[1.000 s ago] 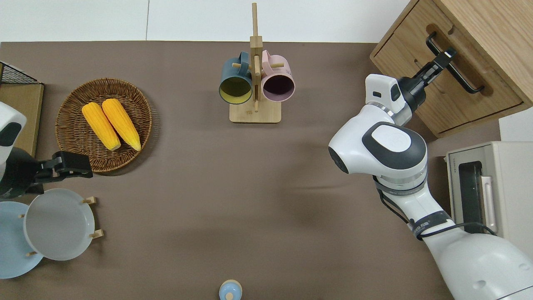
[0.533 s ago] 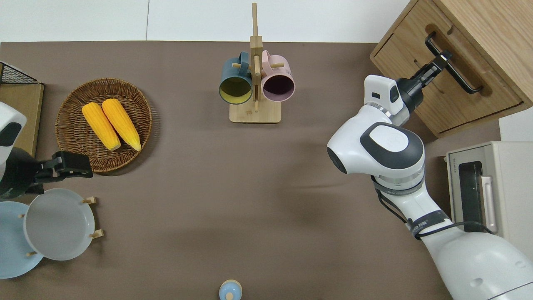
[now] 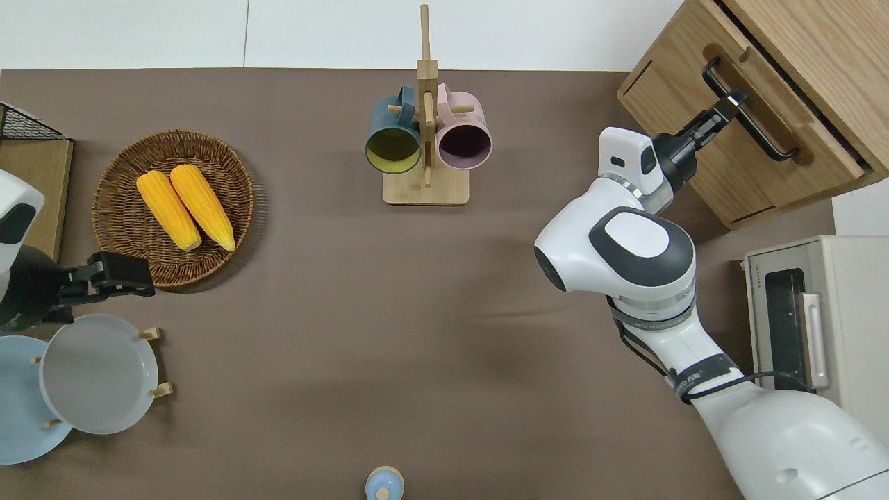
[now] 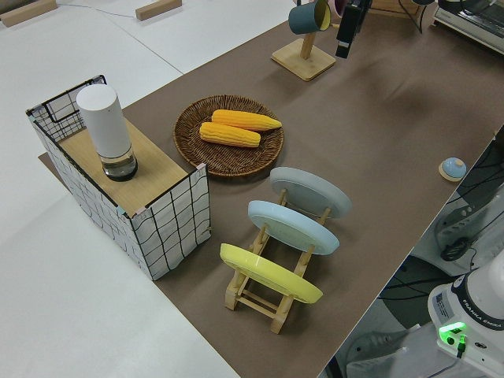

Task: Slide drawer open with right arm
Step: 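Pull the drawer handle toward the robot with the right gripper, then open the right gripper and release the drawer handle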

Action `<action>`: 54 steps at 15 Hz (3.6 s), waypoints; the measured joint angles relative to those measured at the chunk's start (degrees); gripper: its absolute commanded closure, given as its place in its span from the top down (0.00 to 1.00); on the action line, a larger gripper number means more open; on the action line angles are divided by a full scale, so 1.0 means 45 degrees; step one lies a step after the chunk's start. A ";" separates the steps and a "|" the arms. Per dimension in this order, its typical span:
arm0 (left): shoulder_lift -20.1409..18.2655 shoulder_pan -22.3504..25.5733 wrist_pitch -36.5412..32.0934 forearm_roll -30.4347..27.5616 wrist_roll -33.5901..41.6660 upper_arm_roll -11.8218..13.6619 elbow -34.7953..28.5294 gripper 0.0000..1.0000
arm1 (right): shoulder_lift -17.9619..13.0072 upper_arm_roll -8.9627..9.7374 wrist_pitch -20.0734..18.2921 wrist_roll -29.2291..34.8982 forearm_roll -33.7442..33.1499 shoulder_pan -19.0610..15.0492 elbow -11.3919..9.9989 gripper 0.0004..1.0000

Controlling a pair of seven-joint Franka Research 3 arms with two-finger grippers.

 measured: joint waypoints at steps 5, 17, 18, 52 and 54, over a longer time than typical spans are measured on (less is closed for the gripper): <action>0.0000 0.0000 0.0000 0.0000 0.0000 0.0000 0.0000 0.99 | -0.0018 0.1134 -0.1413 -0.0098 0.0791 0.0073 -0.0009 0.00; 0.0000 0.0000 0.0000 0.0000 0.0000 0.0000 0.0000 0.99 | -0.0028 0.3310 -0.3708 -0.0217 0.2081 0.0187 0.0039 0.00; 0.0000 0.0000 0.0000 0.0000 0.0000 0.0000 0.0000 0.99 | -0.0028 0.3505 -0.3887 -0.0223 0.2195 0.0193 0.0064 0.00; 0.0000 0.0000 0.0000 0.0000 0.0000 0.0000 0.0000 0.99 | -0.0070 0.5530 -0.6166 -0.0278 0.3560 0.0601 0.0648 0.99; 0.0000 0.0000 0.0000 0.0000 0.0000 0.0000 0.0000 0.99 | -0.0117 0.5531 -0.6199 -0.0282 0.3559 0.0629 0.0695 0.99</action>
